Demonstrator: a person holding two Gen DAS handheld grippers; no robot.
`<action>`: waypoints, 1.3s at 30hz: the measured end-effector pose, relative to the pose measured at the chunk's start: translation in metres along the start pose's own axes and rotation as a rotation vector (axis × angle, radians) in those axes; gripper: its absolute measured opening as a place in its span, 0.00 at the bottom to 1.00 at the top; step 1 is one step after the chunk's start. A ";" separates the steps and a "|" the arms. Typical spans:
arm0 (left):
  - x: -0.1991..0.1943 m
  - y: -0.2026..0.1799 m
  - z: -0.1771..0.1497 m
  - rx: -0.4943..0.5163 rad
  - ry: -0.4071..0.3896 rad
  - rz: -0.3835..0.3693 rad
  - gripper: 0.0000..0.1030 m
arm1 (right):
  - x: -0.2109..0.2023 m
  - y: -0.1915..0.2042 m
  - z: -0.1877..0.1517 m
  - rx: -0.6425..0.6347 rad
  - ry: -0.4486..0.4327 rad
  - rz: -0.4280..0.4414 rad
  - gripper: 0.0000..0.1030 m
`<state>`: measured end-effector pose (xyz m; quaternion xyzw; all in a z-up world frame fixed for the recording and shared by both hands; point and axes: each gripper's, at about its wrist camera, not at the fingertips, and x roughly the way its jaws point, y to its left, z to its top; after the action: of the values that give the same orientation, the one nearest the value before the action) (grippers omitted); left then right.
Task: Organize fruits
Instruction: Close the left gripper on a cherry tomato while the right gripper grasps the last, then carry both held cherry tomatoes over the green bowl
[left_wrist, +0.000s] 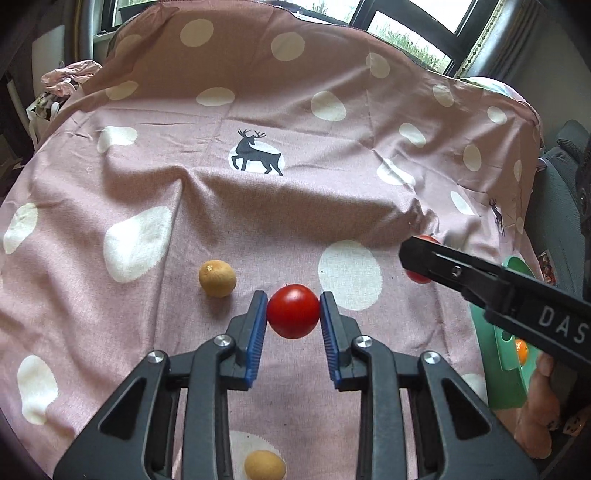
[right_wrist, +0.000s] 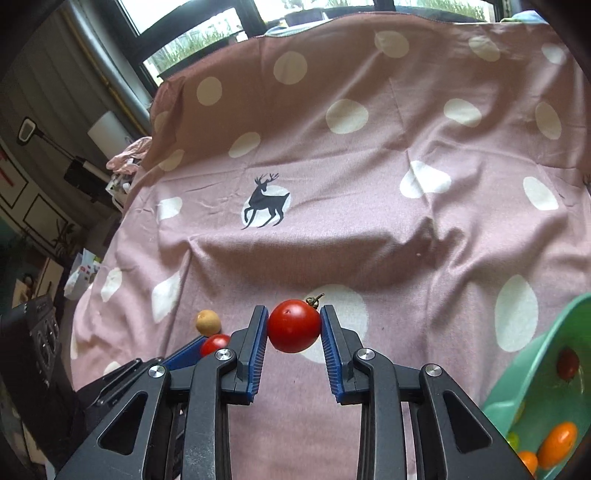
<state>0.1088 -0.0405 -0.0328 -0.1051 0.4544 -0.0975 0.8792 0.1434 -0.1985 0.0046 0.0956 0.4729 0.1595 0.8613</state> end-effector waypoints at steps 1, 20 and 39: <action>-0.004 -0.001 -0.003 0.000 -0.005 -0.003 0.28 | -0.006 -0.001 -0.004 -0.001 -0.008 0.005 0.30; -0.091 -0.082 -0.035 0.201 -0.188 -0.081 0.28 | -0.123 -0.037 -0.059 0.082 -0.251 -0.005 0.30; -0.064 -0.192 -0.062 0.296 -0.097 -0.260 0.28 | -0.174 -0.114 -0.073 0.223 -0.323 -0.117 0.30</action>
<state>0.0072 -0.2138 0.0350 -0.0371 0.3749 -0.2706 0.8859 0.0152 -0.3671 0.0662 0.1869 0.3482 0.0387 0.9178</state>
